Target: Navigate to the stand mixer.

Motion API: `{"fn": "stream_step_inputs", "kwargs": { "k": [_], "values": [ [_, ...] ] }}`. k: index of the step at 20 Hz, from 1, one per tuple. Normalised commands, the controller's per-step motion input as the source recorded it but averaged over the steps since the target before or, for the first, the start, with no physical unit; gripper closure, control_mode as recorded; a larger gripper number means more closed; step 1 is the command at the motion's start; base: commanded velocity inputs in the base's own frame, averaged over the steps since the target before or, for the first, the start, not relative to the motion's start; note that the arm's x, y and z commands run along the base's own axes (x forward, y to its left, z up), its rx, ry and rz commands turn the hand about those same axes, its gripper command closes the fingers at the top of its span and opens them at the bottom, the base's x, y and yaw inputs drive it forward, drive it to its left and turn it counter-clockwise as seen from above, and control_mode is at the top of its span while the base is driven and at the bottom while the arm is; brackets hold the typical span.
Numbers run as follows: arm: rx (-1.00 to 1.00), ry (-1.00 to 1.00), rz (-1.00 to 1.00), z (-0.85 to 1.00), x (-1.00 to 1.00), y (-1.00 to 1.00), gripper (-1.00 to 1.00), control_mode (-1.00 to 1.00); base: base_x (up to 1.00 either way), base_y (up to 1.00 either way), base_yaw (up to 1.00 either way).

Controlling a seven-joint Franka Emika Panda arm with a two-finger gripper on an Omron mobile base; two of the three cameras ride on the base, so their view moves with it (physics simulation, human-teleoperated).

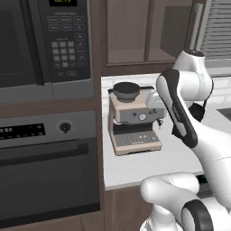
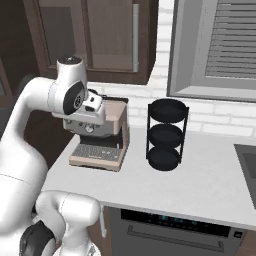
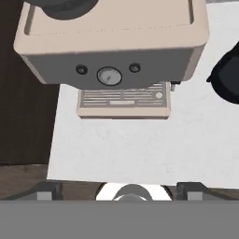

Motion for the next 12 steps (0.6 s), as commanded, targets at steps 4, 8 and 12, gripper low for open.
{"fn": "stream_step_inputs", "kwargs": {
  "k": [4,8,12],
  "values": [
    [0.07,-0.01,-0.05,-0.28,-1.0,0.0,-1.0,-1.0,0.0,0.0,0.0],
    [0.07,-0.02,-0.03,-0.26,-0.96,0.0,-1.0,-1.0,0.0,0.0,0.0],
    [0.01,0.0,0.0,-0.1,-0.4,0.0,-1.0,-1.0,0.0,0.0,0.0]
  ]
}}
